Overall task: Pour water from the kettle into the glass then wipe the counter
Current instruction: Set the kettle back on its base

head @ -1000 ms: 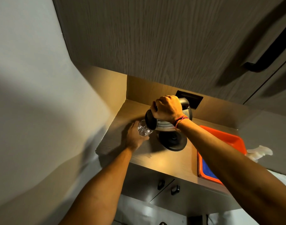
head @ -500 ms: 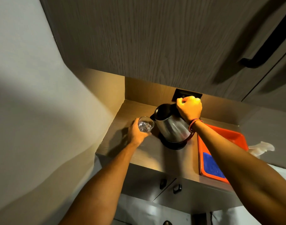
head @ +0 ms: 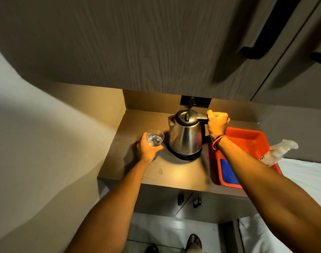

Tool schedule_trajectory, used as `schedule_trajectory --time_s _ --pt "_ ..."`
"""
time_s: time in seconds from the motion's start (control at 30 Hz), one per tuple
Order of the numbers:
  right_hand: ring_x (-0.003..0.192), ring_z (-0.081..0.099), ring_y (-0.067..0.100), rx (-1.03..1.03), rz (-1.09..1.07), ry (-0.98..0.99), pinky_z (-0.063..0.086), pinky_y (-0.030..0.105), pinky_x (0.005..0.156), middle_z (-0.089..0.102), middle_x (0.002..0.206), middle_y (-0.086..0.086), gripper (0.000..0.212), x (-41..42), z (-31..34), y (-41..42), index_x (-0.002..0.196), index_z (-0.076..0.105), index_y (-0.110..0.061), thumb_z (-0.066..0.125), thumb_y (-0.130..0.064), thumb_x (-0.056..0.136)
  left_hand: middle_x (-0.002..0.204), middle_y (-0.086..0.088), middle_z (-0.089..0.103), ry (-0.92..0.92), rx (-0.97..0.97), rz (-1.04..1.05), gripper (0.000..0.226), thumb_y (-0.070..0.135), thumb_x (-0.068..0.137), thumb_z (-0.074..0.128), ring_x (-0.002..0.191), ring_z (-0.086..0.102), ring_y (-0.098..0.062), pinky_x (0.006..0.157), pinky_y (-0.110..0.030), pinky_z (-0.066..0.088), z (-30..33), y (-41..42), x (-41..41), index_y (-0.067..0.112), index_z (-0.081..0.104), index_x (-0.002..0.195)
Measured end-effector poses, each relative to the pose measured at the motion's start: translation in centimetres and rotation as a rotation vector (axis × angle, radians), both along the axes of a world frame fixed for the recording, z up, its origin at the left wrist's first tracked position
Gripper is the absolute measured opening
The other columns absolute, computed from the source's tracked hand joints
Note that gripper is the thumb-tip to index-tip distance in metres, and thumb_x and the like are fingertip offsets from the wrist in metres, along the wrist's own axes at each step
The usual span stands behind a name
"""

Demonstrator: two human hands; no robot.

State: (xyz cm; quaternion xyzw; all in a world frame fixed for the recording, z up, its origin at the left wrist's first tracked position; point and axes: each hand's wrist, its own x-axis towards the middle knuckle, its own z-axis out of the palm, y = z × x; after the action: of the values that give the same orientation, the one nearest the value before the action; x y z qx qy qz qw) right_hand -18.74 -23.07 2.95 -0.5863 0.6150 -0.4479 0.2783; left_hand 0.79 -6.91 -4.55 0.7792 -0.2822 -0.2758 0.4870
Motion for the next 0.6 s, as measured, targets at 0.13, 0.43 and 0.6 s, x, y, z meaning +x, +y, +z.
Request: schedule_trajectory --time_s 0.13,0.43,0.6 --pt "0.061 0.029 0.023 -0.035 0.005 0.009 0.029 0.035 0.059 0.017 0.042 0.002 0.053 -0.7 -0.2 -0.4 0.036 0.029 -0.013 0.058 -0.022 0.079 0.134 -0.013 0.063 -0.014 0.005 -0.010 0.084 0.008 0.063 0.093 0.127 0.058 -0.030 0.098 -0.034 0.050 -0.2 -0.4 0.3 0.010 0.052 0.136" --pt "0.062 0.031 0.018 -0.004 0.004 -0.051 0.028 0.035 0.057 0.024 0.075 0.009 0.045 -2.4 -1.4 -0.1 0.050 0.043 -0.008 0.057 -0.030 0.087 0.148 -0.010 0.047 -0.170 -0.012 -0.053 0.110 0.028 0.059 0.097 0.137 0.045 -0.029 0.106 -0.038 0.045 -0.1 -0.8 0.5 0.016 0.035 0.149" --pt "0.068 0.053 0.017 0.059 -0.007 -0.208 0.041 0.035 0.068 0.061 0.066 0.001 0.045 -5.1 -2.6 2.5 0.071 0.066 -0.011 0.045 -0.037 0.101 0.151 -0.009 0.040 -0.508 -0.249 -0.131 0.111 0.057 0.062 0.087 0.137 0.041 -0.025 0.111 -0.039 0.043 2.6 -1.1 -2.5 0.011 0.034 0.149"
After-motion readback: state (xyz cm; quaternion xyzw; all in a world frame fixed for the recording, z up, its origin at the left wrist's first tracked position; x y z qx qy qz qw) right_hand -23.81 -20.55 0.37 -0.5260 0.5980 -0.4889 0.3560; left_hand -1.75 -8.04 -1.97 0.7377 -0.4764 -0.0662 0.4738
